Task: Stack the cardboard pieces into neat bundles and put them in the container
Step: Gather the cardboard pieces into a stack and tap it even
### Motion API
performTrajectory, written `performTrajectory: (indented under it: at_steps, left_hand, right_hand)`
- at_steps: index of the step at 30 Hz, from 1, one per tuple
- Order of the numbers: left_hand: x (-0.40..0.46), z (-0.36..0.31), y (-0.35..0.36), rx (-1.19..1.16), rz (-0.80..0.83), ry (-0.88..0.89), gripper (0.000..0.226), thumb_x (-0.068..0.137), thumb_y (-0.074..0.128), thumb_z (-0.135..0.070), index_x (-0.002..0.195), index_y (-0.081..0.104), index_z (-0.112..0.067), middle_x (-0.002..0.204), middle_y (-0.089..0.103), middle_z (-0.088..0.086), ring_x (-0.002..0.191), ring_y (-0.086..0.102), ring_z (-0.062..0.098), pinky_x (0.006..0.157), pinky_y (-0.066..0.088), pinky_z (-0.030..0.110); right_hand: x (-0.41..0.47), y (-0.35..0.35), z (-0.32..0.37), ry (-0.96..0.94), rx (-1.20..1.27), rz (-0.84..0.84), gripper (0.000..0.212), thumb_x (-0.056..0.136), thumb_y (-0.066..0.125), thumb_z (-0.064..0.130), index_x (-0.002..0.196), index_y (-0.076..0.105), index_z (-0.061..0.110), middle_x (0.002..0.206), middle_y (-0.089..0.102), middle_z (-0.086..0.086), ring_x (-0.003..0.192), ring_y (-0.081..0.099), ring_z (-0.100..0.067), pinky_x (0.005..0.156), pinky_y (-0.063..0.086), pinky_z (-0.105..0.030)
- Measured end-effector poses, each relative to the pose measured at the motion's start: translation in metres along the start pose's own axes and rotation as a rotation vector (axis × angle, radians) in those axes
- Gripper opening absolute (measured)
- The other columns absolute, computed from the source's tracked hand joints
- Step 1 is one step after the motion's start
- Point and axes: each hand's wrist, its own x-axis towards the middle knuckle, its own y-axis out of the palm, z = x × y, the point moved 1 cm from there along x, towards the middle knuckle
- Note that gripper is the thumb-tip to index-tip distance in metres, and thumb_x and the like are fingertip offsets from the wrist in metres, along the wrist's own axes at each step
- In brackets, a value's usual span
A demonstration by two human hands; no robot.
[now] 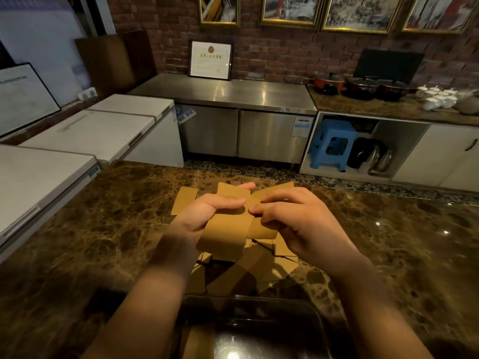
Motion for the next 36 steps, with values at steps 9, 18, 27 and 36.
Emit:
performTrajectory:
  at_steps: [9, 18, 27, 36]
  left_hand:
    - [-0.001, 0.007, -0.002, -0.342, 0.132, 0.135, 0.05, 0.087, 0.05, -0.013, 0.133, 0.061, -0.029, 0.119, 0.07, 0.025, 0.101, 0.072, 0.04, 0.076, 0.06, 0.054]
    - [0.003, 0.01, 0.006, -0.304, 0.085, 0.284, 0.051, 0.081, 0.054, -0.026, 0.131, 0.062, -0.02, 0.095, 0.065, 0.018, 0.07, 0.06, 0.03, 0.061, 0.053, 0.041]
    - [0.007, 0.007, 0.012, -0.236, 0.006, 0.461, 0.053, 0.083, 0.056, 0.0, 0.133, 0.058, -0.02, 0.121, 0.07, 0.022, 0.104, 0.07, 0.043, 0.08, 0.059, 0.054]
    - [0.01, 0.007, 0.006, -0.202, -0.279, 0.456, 0.03, 0.084, 0.072, -0.022, 0.113, 0.072, -0.027, 0.097, 0.077, 0.007, 0.084, 0.077, 0.026, 0.066, 0.061, 0.042]
  right_hand:
    - [-0.006, -0.008, -0.015, 0.194, 0.345, -0.301, 0.031, 0.089, 0.062, 0.01, 0.108, 0.065, 0.034, 0.108, 0.07, 0.024, 0.107, 0.065, -0.001, 0.091, 0.055, -0.024]
    - [-0.002, -0.003, -0.022, 0.637, 1.206, -0.556, 0.031, 0.084, 0.071, 0.02, 0.114, 0.064, 0.021, 0.099, 0.079, 0.008, 0.093, 0.075, -0.01, 0.069, 0.059, -0.022]
    - [-0.007, 0.012, -0.017, 0.804, 1.457, -0.284, 0.049, 0.078, 0.072, 0.018, 0.126, 0.064, 0.015, 0.11, 0.077, -0.006, 0.099, 0.075, -0.022, 0.071, 0.062, -0.033]
    - [-0.007, 0.016, -0.026, 0.833, 1.304, -0.243, 0.029, 0.087, 0.071, 0.013, 0.114, 0.065, 0.021, 0.094, 0.079, 0.005, 0.083, 0.076, -0.013, 0.058, 0.06, -0.025]
